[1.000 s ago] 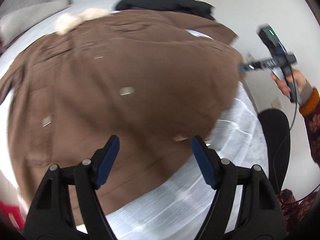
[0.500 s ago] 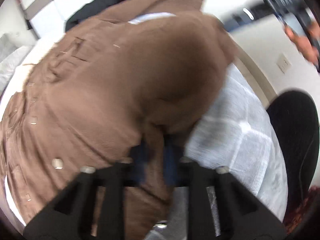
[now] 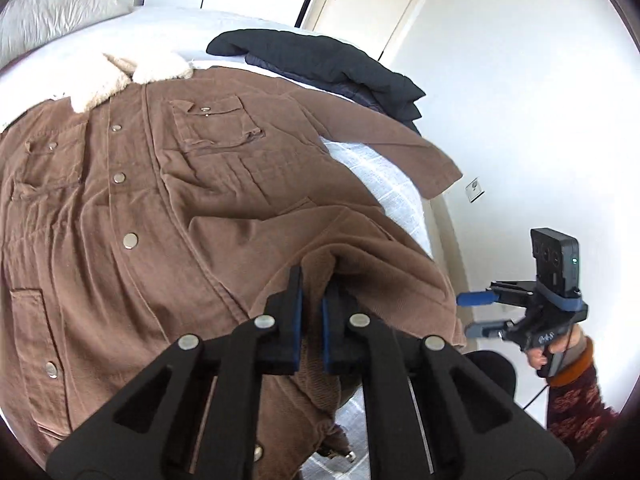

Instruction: Fold large clothes

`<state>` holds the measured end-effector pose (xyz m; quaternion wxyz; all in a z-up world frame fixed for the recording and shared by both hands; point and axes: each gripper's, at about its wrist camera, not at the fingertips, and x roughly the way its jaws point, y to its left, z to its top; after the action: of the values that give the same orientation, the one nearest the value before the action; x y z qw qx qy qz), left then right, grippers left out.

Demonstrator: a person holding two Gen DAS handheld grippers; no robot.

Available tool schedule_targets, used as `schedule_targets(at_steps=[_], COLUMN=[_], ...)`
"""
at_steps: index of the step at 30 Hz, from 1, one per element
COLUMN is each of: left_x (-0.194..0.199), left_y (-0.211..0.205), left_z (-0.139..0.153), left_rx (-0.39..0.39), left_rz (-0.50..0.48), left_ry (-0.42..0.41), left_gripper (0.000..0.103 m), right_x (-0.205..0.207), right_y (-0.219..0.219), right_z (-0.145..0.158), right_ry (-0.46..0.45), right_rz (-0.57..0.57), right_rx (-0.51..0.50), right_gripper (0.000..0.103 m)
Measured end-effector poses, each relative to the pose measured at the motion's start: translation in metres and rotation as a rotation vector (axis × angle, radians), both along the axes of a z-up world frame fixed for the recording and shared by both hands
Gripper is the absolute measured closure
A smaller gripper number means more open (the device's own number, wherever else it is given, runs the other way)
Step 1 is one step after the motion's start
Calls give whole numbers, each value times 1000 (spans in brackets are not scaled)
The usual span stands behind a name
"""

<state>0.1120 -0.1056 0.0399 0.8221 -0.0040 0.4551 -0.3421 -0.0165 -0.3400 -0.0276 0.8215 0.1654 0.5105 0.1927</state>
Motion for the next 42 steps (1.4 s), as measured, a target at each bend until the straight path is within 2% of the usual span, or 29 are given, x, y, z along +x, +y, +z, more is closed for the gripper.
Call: schedule_targets(at_steps=[6, 8, 10, 11, 12, 13, 14, 15, 16, 19, 20, 21, 22, 24, 26, 27, 29, 31, 32, 33, 34, 35, 36, 37, 38, 42], left_x=[6, 4, 3, 3, 3, 3, 3, 2, 0, -8, -12, -18, -26, -43, -57, -60, -65, -68, -70, -72, -73, -74, -74, -74, -73, -62], left_y=[-6, -6, -7, -8, -8, -9, -10, -9, -9, -7, -8, -11, -16, -28, -35, -33, -19, 3, 21, 39, 58, 78, 102, 125, 146, 229], left_z=[-11, -11, -12, -11, -11, -10, -10, -9, -6, 2, 4, 5, 2, -9, -29, -39, -57, -61, -58, -52, -45, -38, -31, -25, -22, -28], left_rx=[-1, 3, 15, 21, 26, 28, 31, 38, 51, 55, 44, 34, 27, 49, 100, 105, 103, 108, 97, 87, 80, 80, 83, 83, 80, 90], left_rz=[-1, -5, -12, -19, -22, -27, -30, -29, -32, -82, -125, -175, -229, -315, -369, -386, -375, -330, -301, -271, -229, -178, -110, -47, 11, 272], left_ry=[24, 20, 11, 6, 2, 2, 0, -9, -25, -47, -46, -42, -31, -6, 20, 54, 136, 167, 166, 152, 125, 90, 48, 22, 16, 62], left_gripper=[94, 94, 94, 94, 94, 94, 94, 94, 94, 94, 93, 90, 89, 79, 75, 73, 73, 72, 68, 56, 49, 34, 28, 27, 27, 26], right_x=[1, 2, 7, 10, 14, 19, 25, 26, 24, -4, -15, -18, -17, -5, 9, 13, 13, 0, -7, -14, -22, -29, -35, -38, -39, -36], right_y=[48, 65, 69, 65, 61, 57, 54, 53, 53, 45, 32, 19, -1, -30, -36, -37, -41, -47, -52, -57, -63, -68, -72, -77, -80, -69], right_z=[-16, -21, -23, -23, -23, -22, -22, -18, -9, 56, 87, 102, 112, 97, 57, 34, -18, -39, -41, -39, -33, -24, -15, -5, 6, 30], right_ry=[39, 23, -17, -30, -43, -52, -35, -26, -36, -179, -263, -305, -310, -212, -73, 0, 188, 259, 274, 275, 261, 236, 211, 177, 136, 17], right_rz=[61, 75, -3, -59, -101, -145, -162, -170, -169, -154, -181, -216, -269, -343, -325, -312, -257, -232, -221, -211, -204, -203, -204, -208, -213, -219], right_rx=[-8, -53, -106, -96, -84, -86, -93, -79, -61, 32, 41, 31, 15, -12, -197, -243, -262, -232, -211, -183, -147, -116, -92, -68, -48, -2], right_gripper=[30, 30, 30, 33, 40, 76, 95, 95, 95, 96, 96, 96, 97, 97, 95, 93, 90, 89, 88, 86, 79, 71, 65, 52, 43, 37])
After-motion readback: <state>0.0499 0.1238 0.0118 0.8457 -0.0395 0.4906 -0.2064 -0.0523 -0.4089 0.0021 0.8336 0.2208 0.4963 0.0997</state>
